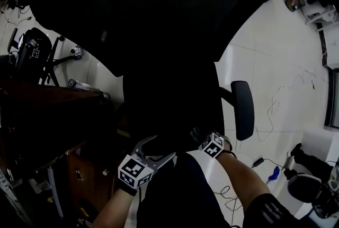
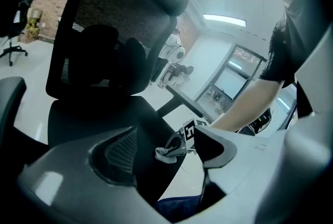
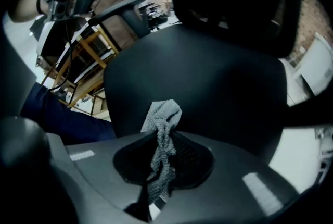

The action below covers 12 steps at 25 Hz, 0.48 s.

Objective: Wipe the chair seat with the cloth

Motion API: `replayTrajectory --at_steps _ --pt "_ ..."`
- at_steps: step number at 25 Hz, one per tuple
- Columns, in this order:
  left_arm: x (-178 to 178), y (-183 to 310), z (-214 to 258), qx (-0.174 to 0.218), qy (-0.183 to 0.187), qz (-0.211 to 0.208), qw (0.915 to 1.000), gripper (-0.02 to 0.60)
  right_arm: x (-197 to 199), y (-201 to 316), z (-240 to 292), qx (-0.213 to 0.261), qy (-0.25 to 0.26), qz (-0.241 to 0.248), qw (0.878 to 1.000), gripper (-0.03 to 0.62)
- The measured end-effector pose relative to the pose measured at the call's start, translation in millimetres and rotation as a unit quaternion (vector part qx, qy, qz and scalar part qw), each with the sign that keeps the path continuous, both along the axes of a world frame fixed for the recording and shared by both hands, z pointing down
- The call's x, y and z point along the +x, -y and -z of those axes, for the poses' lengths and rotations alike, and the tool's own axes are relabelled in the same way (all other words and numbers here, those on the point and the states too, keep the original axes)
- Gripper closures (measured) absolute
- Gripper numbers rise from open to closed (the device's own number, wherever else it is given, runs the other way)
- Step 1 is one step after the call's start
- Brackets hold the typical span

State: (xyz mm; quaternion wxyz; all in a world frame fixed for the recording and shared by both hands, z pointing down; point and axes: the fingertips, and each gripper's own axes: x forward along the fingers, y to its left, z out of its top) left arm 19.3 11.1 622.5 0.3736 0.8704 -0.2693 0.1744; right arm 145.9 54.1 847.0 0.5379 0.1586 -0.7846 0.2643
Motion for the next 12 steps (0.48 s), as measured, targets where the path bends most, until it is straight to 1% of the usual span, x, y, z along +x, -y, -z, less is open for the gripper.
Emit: replayTrajectory --at_steps 3,6,9,12 --pt "22 4 5 0.001 -0.008 -0.017 0.9998 0.218 35 7 5 0.007 -0.016 -0.036 0.999 0.549" --pt "34 6 9 0.002 -0.011 -0.03 0.9995 0.218 56 11 8 0.01 -0.028 -0.074 0.997 0.549" --pt "38 7 13 0.002 -0.013 -0.032 0.9994 0.218 65 13 10 0.009 -0.03 -0.108 0.994 0.549" --pt "34 9 16 0.001 -0.011 -0.026 0.9996 0.218 67 17 15 0.002 -0.028 -0.136 0.99 0.549"
